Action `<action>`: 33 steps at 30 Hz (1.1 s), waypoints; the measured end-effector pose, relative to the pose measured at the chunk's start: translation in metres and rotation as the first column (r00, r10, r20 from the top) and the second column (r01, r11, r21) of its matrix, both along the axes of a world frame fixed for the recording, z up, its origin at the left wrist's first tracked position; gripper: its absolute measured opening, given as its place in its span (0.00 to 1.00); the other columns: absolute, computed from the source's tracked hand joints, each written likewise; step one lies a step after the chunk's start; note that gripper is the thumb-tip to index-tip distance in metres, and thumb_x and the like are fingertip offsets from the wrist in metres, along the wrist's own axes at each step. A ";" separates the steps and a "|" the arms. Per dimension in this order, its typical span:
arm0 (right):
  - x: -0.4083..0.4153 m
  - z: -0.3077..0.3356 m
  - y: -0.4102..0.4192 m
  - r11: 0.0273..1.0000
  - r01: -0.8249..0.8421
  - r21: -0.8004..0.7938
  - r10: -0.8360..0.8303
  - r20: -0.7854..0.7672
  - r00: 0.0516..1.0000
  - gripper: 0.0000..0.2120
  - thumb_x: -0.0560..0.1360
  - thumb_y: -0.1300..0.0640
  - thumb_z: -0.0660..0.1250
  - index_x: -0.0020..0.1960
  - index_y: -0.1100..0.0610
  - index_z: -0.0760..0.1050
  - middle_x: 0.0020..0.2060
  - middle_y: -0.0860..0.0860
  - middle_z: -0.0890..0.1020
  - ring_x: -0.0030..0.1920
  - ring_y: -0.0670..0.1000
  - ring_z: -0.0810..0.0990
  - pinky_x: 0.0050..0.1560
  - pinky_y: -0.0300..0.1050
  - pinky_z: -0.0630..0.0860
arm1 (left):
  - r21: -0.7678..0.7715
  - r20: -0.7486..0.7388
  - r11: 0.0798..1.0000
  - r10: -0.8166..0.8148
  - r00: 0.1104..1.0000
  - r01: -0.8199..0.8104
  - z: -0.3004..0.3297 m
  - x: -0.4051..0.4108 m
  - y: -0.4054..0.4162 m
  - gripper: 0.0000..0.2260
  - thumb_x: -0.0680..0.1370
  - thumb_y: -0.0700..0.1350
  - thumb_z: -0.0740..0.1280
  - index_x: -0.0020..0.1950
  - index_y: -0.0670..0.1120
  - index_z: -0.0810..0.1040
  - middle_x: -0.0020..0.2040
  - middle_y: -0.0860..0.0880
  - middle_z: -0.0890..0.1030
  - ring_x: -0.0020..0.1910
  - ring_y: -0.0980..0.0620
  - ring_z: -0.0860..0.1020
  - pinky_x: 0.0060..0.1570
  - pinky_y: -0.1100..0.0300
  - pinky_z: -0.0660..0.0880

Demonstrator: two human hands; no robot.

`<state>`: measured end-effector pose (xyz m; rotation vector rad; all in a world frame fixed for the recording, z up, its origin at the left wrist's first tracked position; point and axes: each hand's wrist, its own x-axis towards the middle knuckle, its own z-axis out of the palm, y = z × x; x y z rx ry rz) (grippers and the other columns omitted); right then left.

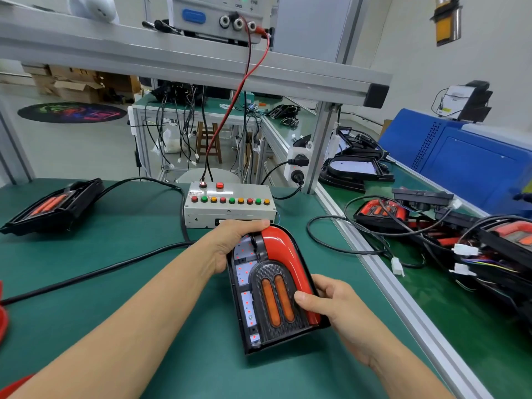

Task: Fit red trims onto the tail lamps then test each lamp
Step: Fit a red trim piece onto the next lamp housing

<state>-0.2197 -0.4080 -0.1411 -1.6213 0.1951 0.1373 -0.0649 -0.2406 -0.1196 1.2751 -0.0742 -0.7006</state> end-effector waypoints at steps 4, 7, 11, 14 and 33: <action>0.001 0.000 0.000 1.000 0.007 -0.009 -0.008 -0.020 1.000 0.12 0.75 0.61 0.70 0.58 0.58 0.79 0.49 0.54 0.86 0.51 0.55 0.85 0.54 0.46 0.78 | -0.002 -0.001 1.000 0.000 1.000 0.000 0.002 0.000 0.000 0.16 0.63 0.44 0.76 0.48 0.41 0.81 0.38 0.42 0.84 0.31 0.46 0.82 0.31 0.56 0.79; 0.001 0.000 -0.001 1.000 0.006 0.022 -0.006 -0.020 1.000 0.14 0.72 0.61 0.71 0.58 0.59 0.80 0.50 0.55 0.86 0.52 0.55 0.85 0.55 0.46 0.78 | 0.004 -0.006 1.000 -0.004 1.000 0.004 0.002 0.000 0.001 0.13 0.65 0.43 0.75 0.48 0.41 0.81 0.37 0.42 0.84 0.31 0.46 0.82 0.31 0.56 0.79; 0.001 0.000 -0.003 0.995 -0.020 0.099 0.022 -0.020 1.000 0.19 0.67 0.60 0.76 0.57 0.60 0.80 0.51 0.58 0.85 0.52 0.58 0.84 0.51 0.46 0.80 | 0.026 -0.026 1.000 -0.016 1.000 0.016 0.004 0.001 -0.001 0.08 0.71 0.40 0.73 0.48 0.40 0.80 0.36 0.42 0.83 0.30 0.46 0.82 0.31 0.56 0.80; 0.000 -0.001 -0.005 0.991 -0.051 0.126 0.052 -0.003 0.999 0.20 0.67 0.57 0.74 0.58 0.60 0.80 0.53 0.58 0.84 0.54 0.58 0.83 0.55 0.47 0.80 | 0.049 -0.019 0.999 -0.001 1.000 0.002 0.005 0.001 -0.003 0.07 0.72 0.39 0.71 0.48 0.39 0.79 0.36 0.41 0.82 0.30 0.46 0.81 0.31 0.56 0.79; 0.003 -0.006 -0.002 0.997 0.054 0.056 -0.055 0.005 0.998 0.10 0.74 0.62 0.70 0.56 0.59 0.81 0.47 0.56 0.86 0.48 0.55 0.85 0.45 0.39 0.80 | 0.079 0.008 0.997 0.006 1.000 -0.006 0.003 0.002 -0.007 0.08 0.73 0.39 0.71 0.50 0.38 0.79 0.36 0.41 0.82 0.31 0.47 0.81 0.32 0.56 0.80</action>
